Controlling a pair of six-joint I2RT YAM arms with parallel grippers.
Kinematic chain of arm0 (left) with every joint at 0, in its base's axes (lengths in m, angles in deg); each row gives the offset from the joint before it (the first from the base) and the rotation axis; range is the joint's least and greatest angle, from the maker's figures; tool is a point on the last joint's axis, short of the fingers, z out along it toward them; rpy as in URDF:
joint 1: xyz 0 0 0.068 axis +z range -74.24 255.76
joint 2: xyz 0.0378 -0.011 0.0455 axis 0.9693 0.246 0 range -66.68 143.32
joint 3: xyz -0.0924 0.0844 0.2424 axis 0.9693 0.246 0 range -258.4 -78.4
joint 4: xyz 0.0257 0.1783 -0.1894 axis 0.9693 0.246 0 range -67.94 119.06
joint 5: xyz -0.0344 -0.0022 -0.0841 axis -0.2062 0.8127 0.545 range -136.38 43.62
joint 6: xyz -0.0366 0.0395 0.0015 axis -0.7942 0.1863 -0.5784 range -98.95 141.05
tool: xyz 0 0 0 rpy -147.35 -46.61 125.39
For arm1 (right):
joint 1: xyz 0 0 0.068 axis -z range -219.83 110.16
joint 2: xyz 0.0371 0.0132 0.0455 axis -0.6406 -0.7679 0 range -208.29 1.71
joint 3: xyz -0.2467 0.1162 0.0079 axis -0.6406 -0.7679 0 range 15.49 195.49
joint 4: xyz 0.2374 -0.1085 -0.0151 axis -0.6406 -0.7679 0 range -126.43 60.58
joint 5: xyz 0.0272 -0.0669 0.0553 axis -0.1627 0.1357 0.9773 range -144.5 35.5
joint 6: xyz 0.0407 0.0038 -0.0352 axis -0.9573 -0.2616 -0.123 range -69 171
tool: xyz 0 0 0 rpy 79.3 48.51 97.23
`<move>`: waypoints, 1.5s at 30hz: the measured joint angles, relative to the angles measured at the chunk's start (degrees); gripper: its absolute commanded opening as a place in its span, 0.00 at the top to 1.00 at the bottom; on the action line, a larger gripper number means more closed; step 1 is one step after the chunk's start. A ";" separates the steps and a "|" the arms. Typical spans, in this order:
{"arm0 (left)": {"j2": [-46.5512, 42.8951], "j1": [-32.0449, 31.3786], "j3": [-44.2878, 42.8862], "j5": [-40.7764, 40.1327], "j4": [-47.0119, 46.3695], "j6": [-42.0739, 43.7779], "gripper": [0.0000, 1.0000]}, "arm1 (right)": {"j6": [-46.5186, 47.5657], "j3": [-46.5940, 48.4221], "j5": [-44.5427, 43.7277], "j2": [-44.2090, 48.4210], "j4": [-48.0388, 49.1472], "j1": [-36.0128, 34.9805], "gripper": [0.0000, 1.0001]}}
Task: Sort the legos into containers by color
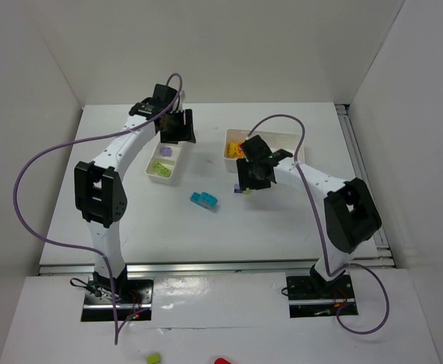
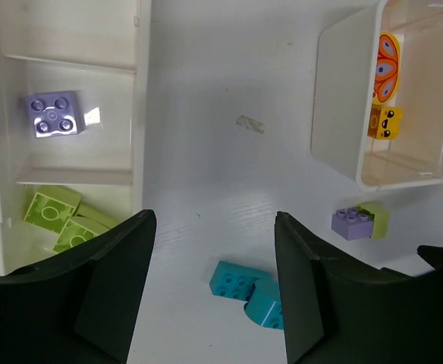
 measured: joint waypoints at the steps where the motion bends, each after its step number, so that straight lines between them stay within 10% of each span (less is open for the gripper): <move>1: 0.00 0.07 0.00 0.13 0.00 0.00 0.27 | 0.00 0.07 0.04 -1.27 0.11 -0.35 0.37; 12: -0.07 0.22 0.09 0.61 0.02 0.00 0.28 | 0.09 4.13 -1.64 -10.99 1.64 -0.59 0.39; 27: -0.07 0.22 0.09 1.86 0.37 1.27 0.28 | 0.61 4.70 -0.52 -12.20 4.00 -0.33 0.67; 34: 0.00 0.22 -0.11 4.02 2.23 3.08 0.09 | 1.42 5.42 0.09 -7.74 1.68 -0.33 0.70; 45: -5.27 11.23 7.78 1.77 2.95 -3.63 0.08 | 3.63 30.93 6.51 -14.36 1.62 -5.35 0.70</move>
